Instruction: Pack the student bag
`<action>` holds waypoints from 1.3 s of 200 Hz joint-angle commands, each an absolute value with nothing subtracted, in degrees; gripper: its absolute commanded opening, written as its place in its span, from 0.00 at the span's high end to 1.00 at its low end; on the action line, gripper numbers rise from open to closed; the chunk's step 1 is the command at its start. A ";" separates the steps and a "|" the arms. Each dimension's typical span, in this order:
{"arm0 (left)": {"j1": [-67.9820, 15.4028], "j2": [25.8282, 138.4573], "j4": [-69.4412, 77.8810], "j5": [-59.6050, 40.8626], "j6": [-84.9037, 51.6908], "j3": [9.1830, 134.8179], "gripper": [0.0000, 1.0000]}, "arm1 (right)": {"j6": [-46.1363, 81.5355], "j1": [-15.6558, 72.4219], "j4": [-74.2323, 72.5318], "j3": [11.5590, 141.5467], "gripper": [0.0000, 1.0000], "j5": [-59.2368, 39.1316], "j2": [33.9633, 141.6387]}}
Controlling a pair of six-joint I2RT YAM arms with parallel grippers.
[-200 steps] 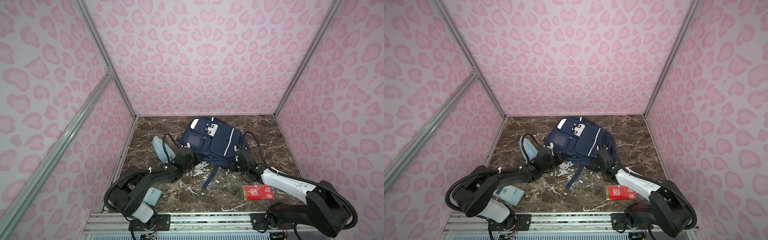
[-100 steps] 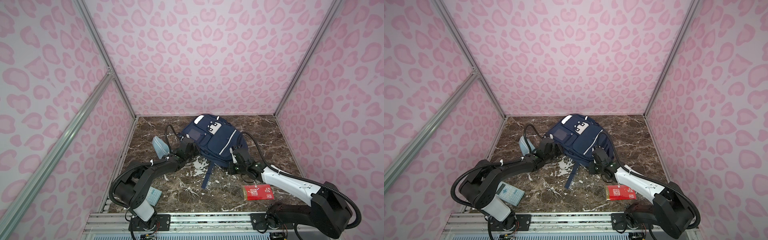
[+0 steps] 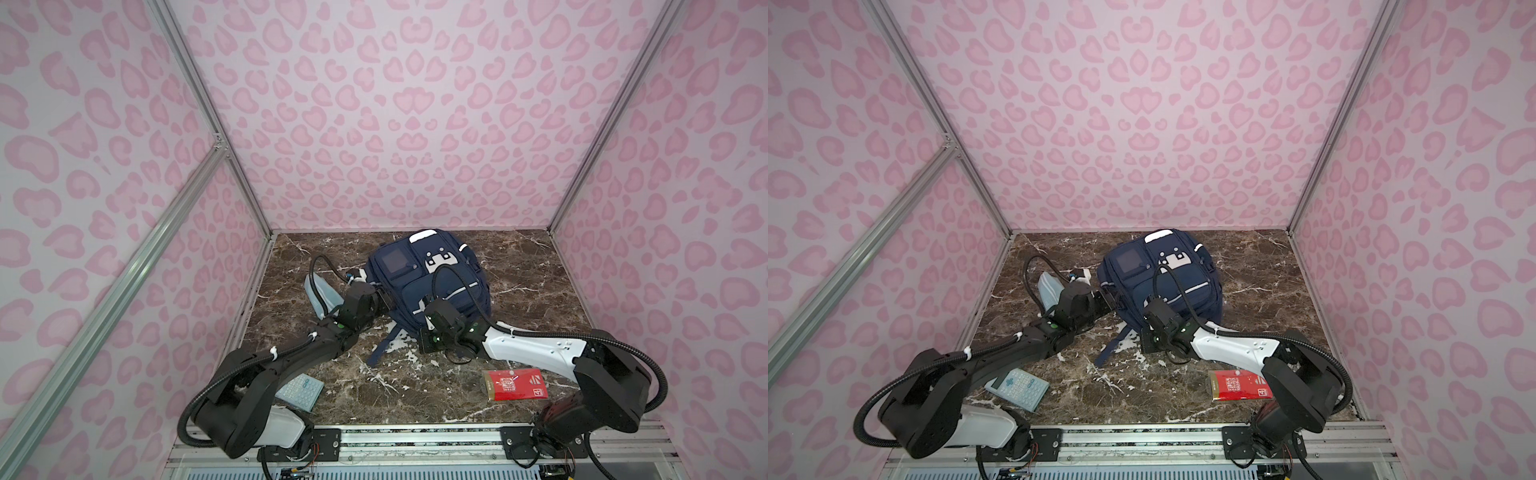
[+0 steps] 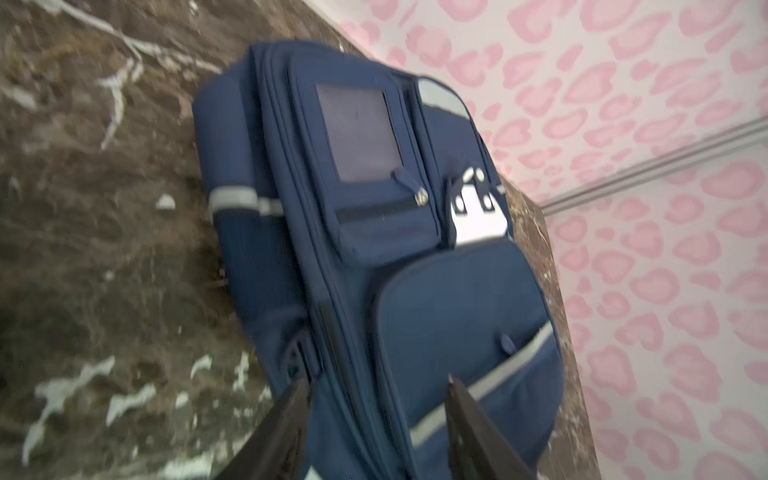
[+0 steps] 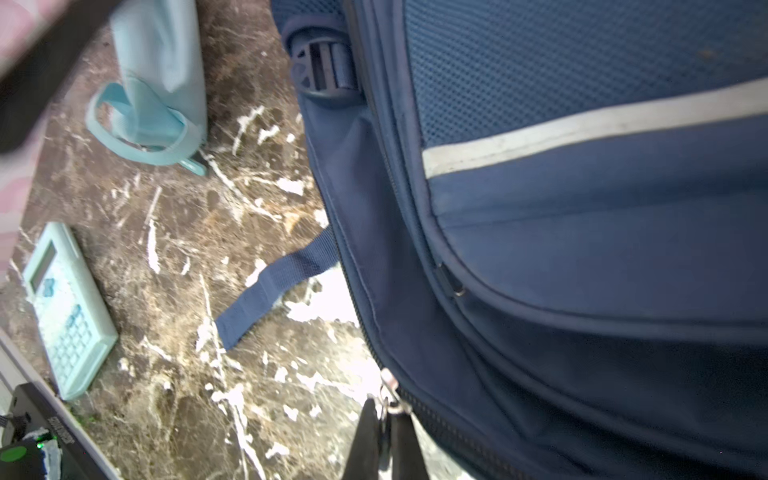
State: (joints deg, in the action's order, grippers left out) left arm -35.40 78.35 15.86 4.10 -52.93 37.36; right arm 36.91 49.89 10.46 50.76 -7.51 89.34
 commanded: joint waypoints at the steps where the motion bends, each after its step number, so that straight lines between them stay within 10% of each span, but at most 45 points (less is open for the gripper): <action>1: -38.90 75.98 23.71 0.53 -60.66 30.26 0.45 | 38.07 50.36 4.70 50.43 1.00 -7.71 89.98; 84: -46.54 88.95 46.33 5.83 -71.96 25.68 0.32 | 36.62 53.08 5.02 49.39 1.00 -7.81 88.36; 95: -46.47 91.76 47.51 5.12 -71.72 27.11 0.38 | 36.54 53.15 5.13 49.54 1.00 -7.95 88.33; 124: -46.52 94.84 50.07 4.46 -72.80 27.17 0.96 | 35.70 53.16 7.26 49.30 1.00 -7.14 87.33; 260: -46.46 85.39 40.27 0.16 -68.59 26.30 0.97 | 27.27 27.90 26.38 41.75 1.00 0.28 76.94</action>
State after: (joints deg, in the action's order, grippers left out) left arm -46.72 87.13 41.91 -0.82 -70.83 25.76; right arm 27.94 33.69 17.69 42.63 -13.67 76.93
